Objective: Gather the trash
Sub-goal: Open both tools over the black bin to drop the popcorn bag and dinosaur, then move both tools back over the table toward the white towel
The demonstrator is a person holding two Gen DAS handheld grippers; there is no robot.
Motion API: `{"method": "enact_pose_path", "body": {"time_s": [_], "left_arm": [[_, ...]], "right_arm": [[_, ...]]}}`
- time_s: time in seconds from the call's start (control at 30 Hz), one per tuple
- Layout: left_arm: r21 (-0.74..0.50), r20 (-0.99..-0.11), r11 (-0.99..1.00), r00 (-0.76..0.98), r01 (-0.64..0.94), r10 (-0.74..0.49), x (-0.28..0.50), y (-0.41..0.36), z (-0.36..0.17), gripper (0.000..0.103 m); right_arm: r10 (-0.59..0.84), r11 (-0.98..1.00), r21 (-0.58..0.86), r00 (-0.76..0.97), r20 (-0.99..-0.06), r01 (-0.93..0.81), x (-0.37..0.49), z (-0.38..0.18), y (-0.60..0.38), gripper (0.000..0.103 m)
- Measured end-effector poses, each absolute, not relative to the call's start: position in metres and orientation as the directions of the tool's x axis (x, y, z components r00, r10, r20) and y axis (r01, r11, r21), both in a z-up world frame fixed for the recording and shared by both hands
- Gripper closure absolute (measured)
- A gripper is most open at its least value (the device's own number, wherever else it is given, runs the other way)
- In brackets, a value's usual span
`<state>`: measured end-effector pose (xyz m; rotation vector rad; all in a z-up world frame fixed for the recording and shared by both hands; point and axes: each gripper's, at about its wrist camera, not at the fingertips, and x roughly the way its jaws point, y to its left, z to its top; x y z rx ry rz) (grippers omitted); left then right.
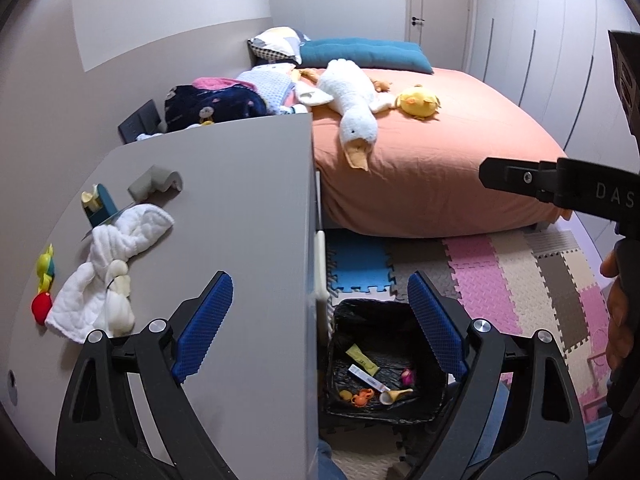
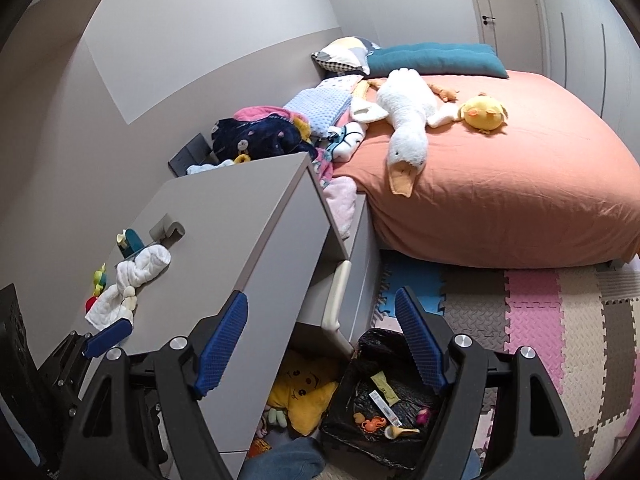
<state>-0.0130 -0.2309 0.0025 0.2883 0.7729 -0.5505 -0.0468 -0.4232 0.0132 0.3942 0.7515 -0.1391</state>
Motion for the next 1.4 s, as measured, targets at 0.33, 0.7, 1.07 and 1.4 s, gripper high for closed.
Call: {"method": "enact_pose_path", "body": {"time_s": [0.33, 0.7, 1.07, 1.4], "left_arm": [[0.058, -0.713, 0.858, 0.623, 0.511, -0.323, -0.002, -0.198, 0.006, 0.017], [0.065, -0.701, 0.896, 0.659, 0.440, -0.273, 0.015, -0.150, 0.009, 0.016], [0.056, -0.687, 0.932, 0.691, 0.357, -0.224, 0.046, -0.097, 0.012, 0.016], [0.034, -0.691, 0.957, 0.698, 0.288, -0.185, 0.083, -0.053, 0.003, 0.016]], "right_arm": [[0.058, 0.933, 0.295, 0.721, -0.690, 0.206, -0.028, 0.013, -0.388, 0.026], [0.102, 0.942, 0.297, 0.714, -0.692, 0.154, -0.001, 0.011, -0.342, 0.026], [0.117, 0.945, 0.297, 0.709, -0.696, 0.136, 0.026, 0.005, -0.309, 0.026], [0.140, 0.954, 0.283, 0.690, -0.710, 0.098, 0.053, -0.005, -0.273, 0.026]]}}
